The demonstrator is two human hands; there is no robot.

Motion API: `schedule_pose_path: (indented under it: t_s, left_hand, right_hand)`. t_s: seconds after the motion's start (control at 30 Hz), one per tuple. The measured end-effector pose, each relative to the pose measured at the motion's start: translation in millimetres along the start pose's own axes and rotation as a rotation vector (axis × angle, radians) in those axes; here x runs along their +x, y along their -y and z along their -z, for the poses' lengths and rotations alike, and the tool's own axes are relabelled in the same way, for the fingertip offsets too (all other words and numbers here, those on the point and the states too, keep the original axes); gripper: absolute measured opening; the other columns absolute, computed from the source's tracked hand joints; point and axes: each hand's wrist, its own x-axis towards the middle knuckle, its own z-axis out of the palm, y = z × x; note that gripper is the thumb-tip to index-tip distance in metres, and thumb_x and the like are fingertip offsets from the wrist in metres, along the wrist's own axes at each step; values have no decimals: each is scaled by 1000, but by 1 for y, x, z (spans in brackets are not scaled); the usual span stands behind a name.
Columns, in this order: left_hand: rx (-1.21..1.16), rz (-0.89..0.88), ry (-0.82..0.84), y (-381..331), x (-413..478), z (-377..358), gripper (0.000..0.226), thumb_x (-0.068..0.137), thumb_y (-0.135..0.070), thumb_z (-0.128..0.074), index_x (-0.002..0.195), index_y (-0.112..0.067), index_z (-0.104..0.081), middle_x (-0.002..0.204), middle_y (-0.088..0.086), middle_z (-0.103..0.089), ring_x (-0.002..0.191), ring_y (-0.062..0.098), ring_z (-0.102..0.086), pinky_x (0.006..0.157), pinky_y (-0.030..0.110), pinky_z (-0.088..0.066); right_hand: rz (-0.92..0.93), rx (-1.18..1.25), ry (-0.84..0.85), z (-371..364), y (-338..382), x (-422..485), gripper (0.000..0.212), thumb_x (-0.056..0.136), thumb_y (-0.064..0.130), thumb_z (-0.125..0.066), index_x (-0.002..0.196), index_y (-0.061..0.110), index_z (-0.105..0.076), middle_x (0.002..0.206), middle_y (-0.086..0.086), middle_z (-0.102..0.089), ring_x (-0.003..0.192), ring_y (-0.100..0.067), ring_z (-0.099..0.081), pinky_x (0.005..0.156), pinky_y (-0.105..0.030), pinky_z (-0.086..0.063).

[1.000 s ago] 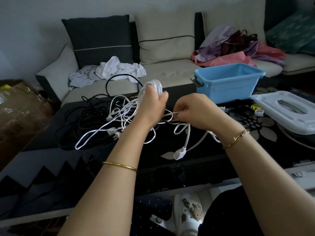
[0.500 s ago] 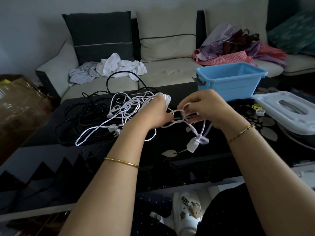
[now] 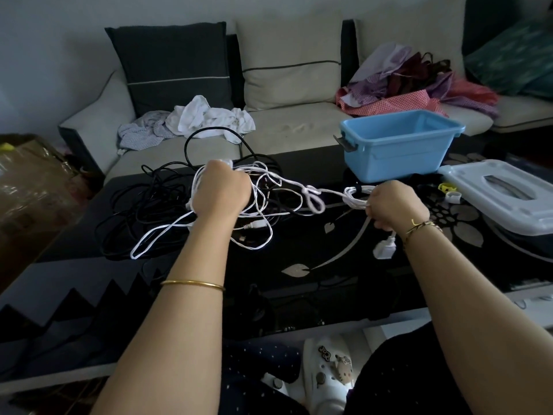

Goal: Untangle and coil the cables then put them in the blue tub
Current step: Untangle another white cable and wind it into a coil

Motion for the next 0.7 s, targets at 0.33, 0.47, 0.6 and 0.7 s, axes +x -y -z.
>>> schedule_pose_path:
  t_s: [0.33, 0.47, 0.6, 0.7]
  left_hand:
    - [-131, 71, 306, -14, -6, -14, 36, 78, -7, -41, 109, 8, -52, 62, 11, -50, 40, 24, -45, 76, 48, -55]
    - [-153, 18, 364, -22, -15, -18, 17, 79, -6, -40, 83, 0, -55, 59, 25, -50, 48, 28, -47, 66, 41, -50]
    - [-104, -14, 371, -23, -16, -20, 15, 78, -7, -41, 66, -4, -50, 52, 17, -53, 53, 30, -54, 62, 39, -50]
    - [-196, 17, 398, -20, -14, -23, 11, 77, -6, -41, 70, -4, -49, 57, 16, -51, 48, 26, -47, 61, 40, -47]
  right_hand:
    - [378, -304, 263, 4, 15, -17, 28, 88, 4, -53, 105, 12, -73, 111, -4, -68, 110, -21, -60, 98, -31, -45]
    - [391, 414, 358, 3, 42, -41, 24, 96, 16, -48, 102, 12, -70, 100, -3, -73, 95, -9, -66, 89, -24, -48]
    - [436, 523, 558, 5, 59, -60, 33, 95, 38, -52, 97, 9, -69, 92, -2, -75, 100, -14, -67, 95, -33, -46]
    - [452, 648, 581, 5, 61, -62, 9, 90, 9, -60, 85, 3, -63, 69, -9, -70, 82, -24, -70, 83, -30, -55]
